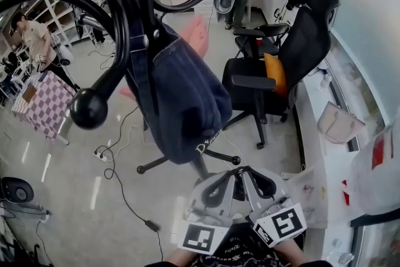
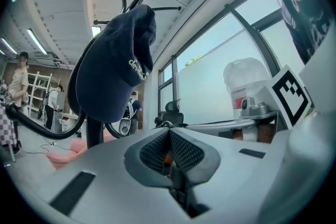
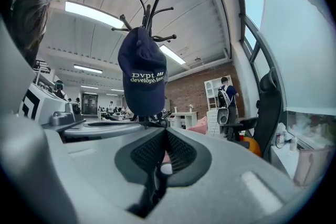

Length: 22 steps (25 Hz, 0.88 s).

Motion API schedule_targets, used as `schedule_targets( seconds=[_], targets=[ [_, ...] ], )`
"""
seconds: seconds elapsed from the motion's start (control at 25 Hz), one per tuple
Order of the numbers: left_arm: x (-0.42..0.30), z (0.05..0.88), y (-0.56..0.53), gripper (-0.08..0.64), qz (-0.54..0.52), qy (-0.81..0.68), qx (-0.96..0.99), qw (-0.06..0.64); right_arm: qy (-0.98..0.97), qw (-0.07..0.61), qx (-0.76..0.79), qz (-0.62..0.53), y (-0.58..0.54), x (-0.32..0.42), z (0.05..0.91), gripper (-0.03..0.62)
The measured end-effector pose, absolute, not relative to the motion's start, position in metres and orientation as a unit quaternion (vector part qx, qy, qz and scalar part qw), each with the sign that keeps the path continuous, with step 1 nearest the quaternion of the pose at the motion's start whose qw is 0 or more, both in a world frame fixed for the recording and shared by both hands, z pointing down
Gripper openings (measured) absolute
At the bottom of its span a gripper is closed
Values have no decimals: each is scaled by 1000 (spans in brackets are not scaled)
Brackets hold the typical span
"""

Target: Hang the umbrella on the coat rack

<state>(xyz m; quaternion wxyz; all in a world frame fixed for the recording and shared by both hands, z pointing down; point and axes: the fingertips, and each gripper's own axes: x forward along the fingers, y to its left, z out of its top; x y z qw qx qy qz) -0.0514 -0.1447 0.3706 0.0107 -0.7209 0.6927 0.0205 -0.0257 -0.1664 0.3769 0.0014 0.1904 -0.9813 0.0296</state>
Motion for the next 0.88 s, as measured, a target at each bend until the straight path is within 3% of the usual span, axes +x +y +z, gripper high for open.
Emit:
schedule_targets(
  seconds=[0.88],
  targets=[
    [-77,354,-156,10,20,744,-668,5,-983,-16,181,12,-195,-45,359,6]
  ],
)
